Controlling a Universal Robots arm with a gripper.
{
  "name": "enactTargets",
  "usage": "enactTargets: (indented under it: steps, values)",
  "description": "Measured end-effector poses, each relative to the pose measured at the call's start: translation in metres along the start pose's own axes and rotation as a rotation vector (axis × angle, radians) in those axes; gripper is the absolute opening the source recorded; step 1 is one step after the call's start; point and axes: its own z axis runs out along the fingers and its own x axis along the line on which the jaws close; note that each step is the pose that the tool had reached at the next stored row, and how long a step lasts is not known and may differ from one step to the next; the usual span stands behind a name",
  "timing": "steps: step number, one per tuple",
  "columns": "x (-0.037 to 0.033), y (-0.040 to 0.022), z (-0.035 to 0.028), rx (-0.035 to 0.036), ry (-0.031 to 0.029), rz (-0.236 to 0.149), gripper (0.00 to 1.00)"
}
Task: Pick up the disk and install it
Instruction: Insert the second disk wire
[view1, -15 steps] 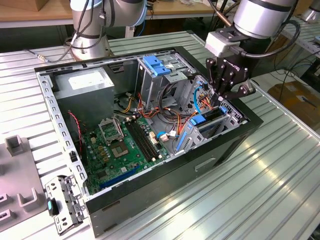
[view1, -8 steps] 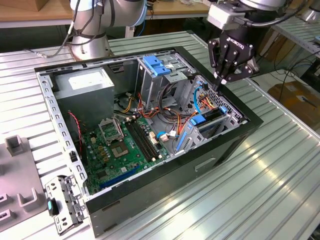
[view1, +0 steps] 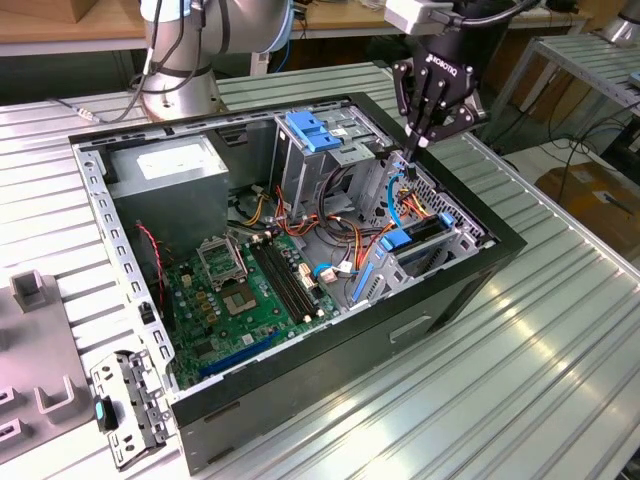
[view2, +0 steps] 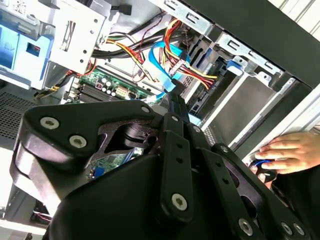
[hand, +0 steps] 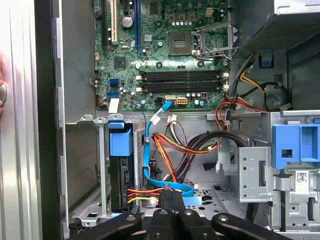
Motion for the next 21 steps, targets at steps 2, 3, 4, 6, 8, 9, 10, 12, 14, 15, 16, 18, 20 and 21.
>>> enactTargets:
  steps: [2,3,4,6,8,9,10,12,14,15,16,18,20,21]
  values:
    - [-0.0002,0.0,0.0003,0.0,0.0,0.0,0.11]
    - [-0.0002,0.0,0.0007,0.0,0.0003,0.0,0.11]
    - [-0.0003,0.0,0.0011,0.0,0.0002,0.0,0.11]
    - [-0.0005,0.0,0.0017,0.0,0.0007,0.0,0.11]
    - [-0.001,0.0,0.0022,0.0002,0.0054,0.0,0.11]
    - [-0.0014,0.0,0.0024,0.0004,0.0105,0.0,0.11]
    - [-0.0027,0.0001,0.003,0.0011,0.027,0.0,0.11]
    - [-0.0059,0.0003,0.0047,0.0025,0.0611,0.0,0.11]
    - [-0.0098,0.0004,0.0087,0.0026,0.0655,0.0,0.11]
    - [-0.0146,0.0005,0.0126,0.0027,0.0683,0.0,0.11]
    - [-0.016,0.0005,0.0141,0.0028,0.0705,0.0,0.11]
    - [-0.0206,-0.0001,0.0197,0.0039,0.0983,0.0,0.24]
    - [-0.0218,-0.0002,0.0226,0.0044,0.1112,0.0,0.36]
    - [-0.0223,-0.0002,0.0243,0.0046,0.115,0.0,0.36]
